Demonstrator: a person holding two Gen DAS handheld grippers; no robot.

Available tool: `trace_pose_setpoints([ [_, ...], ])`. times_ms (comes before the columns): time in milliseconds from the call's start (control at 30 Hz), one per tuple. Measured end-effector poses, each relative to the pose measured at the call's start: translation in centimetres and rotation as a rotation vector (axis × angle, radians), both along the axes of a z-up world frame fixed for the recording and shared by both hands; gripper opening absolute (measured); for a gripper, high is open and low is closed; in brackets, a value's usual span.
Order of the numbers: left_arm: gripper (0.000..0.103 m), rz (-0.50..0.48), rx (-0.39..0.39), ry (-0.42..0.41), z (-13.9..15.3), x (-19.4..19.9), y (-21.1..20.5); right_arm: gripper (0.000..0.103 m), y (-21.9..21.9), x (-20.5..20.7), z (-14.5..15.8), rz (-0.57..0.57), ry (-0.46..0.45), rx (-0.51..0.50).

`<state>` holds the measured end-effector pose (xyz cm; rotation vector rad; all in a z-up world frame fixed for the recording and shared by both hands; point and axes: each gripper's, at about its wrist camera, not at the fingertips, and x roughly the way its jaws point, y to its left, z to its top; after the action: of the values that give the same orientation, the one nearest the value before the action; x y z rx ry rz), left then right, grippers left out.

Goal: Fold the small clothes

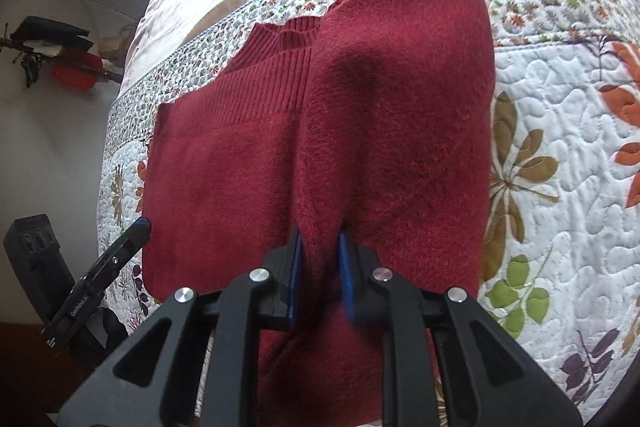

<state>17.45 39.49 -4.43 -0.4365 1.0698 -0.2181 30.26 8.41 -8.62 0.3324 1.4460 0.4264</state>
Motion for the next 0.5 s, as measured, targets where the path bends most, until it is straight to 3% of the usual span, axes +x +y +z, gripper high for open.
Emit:
trace_pose_setpoints([
  [67, 0.049, -0.001, -0.018, 0.002, 0.0, 0.2, -0.3, 0.023, 0.1, 0.1, -0.5, 0.002, 0.015, 0.048],
  [300, 0.049, -0.004, -0.160, 0.028, -0.2, 1.0, -2.0, 0.024, -1.4, 0.3, -2.2, -0.059, 0.107, 0.212],
  [400, 0.049, -0.017, -0.237, 0.039, -0.3, 1.6, -3.2, 0.028, -3.5, -0.1, -0.8, -0.089, 0.094, 0.292],
  [433, 0.049, -0.023, -0.250, 0.041, -0.3, 1.8, -3.6, 0.037, -4.3, -0.3, -0.2, -0.105, 0.085, 0.322],
  [500, 0.050, -0.040, -0.268, 0.045, -0.3, 2.4, -4.8, 0.038, -6.4, -0.8, 1.0, -0.144, 0.050, 0.356],
])
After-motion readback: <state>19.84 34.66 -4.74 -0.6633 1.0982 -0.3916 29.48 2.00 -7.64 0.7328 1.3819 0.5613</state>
